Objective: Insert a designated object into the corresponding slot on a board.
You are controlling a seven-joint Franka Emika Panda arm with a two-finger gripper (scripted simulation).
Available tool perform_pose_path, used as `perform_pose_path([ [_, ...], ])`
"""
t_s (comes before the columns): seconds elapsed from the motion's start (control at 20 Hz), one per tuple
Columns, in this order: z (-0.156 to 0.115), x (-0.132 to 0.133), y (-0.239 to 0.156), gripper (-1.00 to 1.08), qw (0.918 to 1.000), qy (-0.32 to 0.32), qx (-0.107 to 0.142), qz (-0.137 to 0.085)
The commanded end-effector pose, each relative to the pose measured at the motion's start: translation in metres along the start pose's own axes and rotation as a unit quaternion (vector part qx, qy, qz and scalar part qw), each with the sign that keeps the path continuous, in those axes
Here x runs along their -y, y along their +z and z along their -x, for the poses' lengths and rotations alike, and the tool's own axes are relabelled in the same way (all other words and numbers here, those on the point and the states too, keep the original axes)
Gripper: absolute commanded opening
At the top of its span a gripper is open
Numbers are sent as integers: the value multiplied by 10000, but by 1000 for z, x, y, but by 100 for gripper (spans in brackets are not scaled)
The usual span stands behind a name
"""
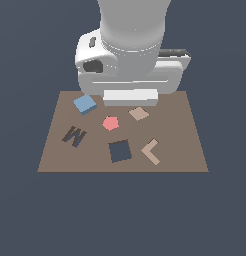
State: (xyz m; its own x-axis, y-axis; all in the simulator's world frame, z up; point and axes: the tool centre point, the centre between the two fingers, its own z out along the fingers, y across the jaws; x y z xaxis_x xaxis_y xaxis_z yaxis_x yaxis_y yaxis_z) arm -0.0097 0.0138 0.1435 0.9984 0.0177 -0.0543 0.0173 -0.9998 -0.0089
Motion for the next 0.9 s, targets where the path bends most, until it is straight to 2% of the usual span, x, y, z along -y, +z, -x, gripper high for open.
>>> perform_pose_path([
  [0.0,0,0,0,100,10000,0,0,0],
  [0.45,8,-8,6,100,9998,-216,-17,9],
  [0.85,26,-30,23,100,9971,-752,-58,32],
])
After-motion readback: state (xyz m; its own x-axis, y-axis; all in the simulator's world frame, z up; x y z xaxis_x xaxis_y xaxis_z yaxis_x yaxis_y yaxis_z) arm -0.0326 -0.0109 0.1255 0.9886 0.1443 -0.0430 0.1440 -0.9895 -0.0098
